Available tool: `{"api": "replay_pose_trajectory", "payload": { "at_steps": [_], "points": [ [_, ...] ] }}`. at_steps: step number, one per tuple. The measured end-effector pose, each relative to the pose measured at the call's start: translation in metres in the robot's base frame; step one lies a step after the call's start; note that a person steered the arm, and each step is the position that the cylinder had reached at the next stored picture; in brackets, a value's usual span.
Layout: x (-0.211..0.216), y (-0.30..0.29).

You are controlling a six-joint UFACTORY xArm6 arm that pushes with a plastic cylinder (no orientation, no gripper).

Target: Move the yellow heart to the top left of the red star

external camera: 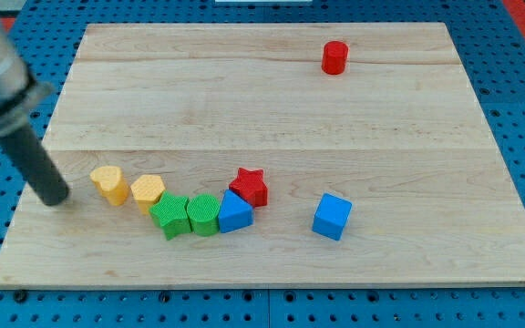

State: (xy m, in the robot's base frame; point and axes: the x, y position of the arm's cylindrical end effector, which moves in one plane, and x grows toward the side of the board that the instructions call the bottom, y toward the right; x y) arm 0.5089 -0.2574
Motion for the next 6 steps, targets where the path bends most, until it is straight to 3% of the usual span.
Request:
{"api": "replay_pose_trajectory", "payload": {
  "at_steps": [1,2,4,5,6],
  "points": [
    [-0.002,0.037],
    [0.007,0.135],
    [-0.02,0.078],
    [-0.081,0.104],
    [-0.132,0.201]
  ]
}}
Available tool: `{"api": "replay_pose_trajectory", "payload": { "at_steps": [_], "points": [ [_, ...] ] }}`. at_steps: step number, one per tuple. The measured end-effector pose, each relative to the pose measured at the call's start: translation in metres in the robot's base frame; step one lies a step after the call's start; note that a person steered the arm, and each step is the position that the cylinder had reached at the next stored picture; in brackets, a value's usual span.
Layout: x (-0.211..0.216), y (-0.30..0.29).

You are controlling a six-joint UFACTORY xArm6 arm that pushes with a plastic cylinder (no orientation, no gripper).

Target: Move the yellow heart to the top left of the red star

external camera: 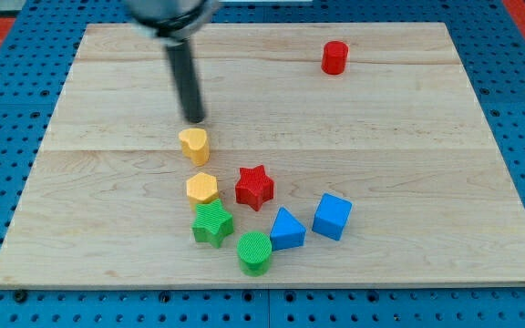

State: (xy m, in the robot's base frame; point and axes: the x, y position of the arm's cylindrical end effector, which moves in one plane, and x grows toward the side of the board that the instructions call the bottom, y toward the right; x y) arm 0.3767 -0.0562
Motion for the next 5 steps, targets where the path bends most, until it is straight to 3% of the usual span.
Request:
{"api": "replay_pose_trajectory", "payload": {
  "at_steps": [1,2,3,4,5],
  "points": [
    [0.041,-0.025],
    [0.023,-0.066],
    [0.077,-0.095],
    [0.08,-0.035],
    [0.124,-0.089]
  ]
}}
